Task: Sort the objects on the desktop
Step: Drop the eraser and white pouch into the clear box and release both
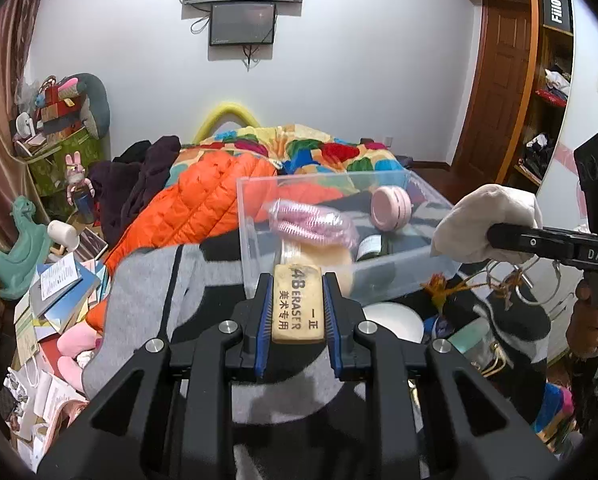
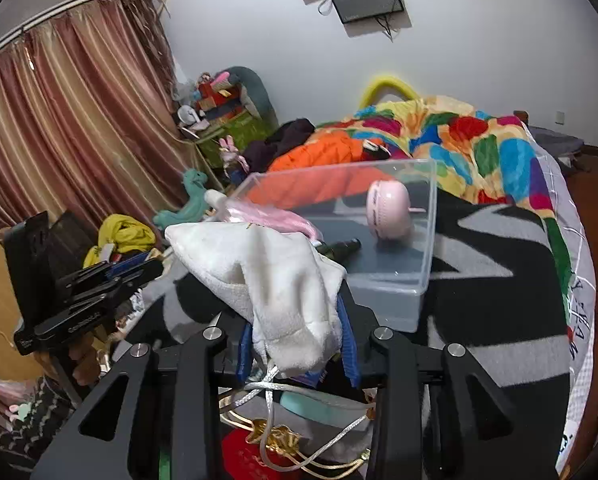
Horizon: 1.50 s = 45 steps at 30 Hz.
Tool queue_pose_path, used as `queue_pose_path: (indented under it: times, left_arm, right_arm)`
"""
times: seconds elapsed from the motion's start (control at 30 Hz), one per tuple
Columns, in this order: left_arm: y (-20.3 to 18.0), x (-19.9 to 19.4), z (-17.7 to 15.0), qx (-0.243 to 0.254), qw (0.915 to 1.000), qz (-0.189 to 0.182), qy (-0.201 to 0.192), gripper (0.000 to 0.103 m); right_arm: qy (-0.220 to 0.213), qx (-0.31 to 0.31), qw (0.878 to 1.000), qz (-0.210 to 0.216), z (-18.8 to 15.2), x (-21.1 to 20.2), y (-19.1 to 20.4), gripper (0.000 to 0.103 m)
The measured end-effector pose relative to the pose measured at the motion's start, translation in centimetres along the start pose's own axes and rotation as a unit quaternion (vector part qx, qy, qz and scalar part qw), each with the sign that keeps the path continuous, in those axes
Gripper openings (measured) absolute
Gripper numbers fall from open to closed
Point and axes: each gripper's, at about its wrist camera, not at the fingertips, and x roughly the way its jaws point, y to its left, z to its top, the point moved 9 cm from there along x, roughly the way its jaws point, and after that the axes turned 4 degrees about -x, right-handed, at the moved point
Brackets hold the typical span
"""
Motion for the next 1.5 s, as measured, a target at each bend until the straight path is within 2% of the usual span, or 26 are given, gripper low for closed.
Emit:
queue_pose_path:
  times: [0.23, 0.57, 0.73, 0.9, 1.07, 1.17, 1.33, 1.43, 1.5]
  left_arm:
    - [-1.1, 0.1, 1.7, 0.005, 0.9999, -0.010, -0.012, 0.023]
    - [-4.8, 3.0, 3.8, 0.022, 0.9989, -0.041, -0.008, 0.023]
    - [-6.2, 5.9, 4.0, 0.022, 0.9984, -0.050, 0.013, 0.023]
    - [-6.3, 9.0, 3.1, -0.009, 0.9954, -0.073, 0.061, 0.023]
    - [-5.9, 10.9, 2.0, -0.032, 0.9931, -0.074, 0.085, 0.023]
    - [-5.7, 11.8, 1.2, -0.047, 0.9904, -0.085, 0.099, 0.023]
    - [-6.1, 11.5, 1.1, -0.027, 0.9935, -0.070, 0.086, 0.023]
    - [-6.5, 11.1, 1.0, -0.012, 0.9951, -0.060, 0.078, 0.030]
    - [-6.3, 10.7, 1.0, -0.003, 0.9963, -0.048, 0.071, 0.035]
  right_arm:
    - [-0.041, -0.001, 0.999, 0.006, 2.6, -0.9, 0.1, 0.031]
    - [-0.048, 0.014, 0.998, -0.026, 3.7, 1.3, -2.8, 0.031]
    - [-0.043, 0.023, 0.998, -0.038, 3.5, 2.8, -4.3, 0.031]
    - [-0.027, 0.038, 0.998, -0.034, 2.6, 4.3, -5.7, 0.031]
    - [-0.019, 0.049, 0.998, -0.031, 1.8, 5.1, -6.7, 0.032]
    - [-0.018, 0.037, 0.998, -0.045, 1.8, 4.9, -6.5, 0.032]
    - [-0.016, 0.003, 0.997, -0.077, 1.6, 5.0, -5.9, 0.035]
    - [-0.012, -0.013, 0.995, -0.095, 1.5, 5.0, -5.5, 0.039]
    - [-0.009, -0.017, 0.996, -0.090, 1.3, 5.0, -5.2, 0.044]
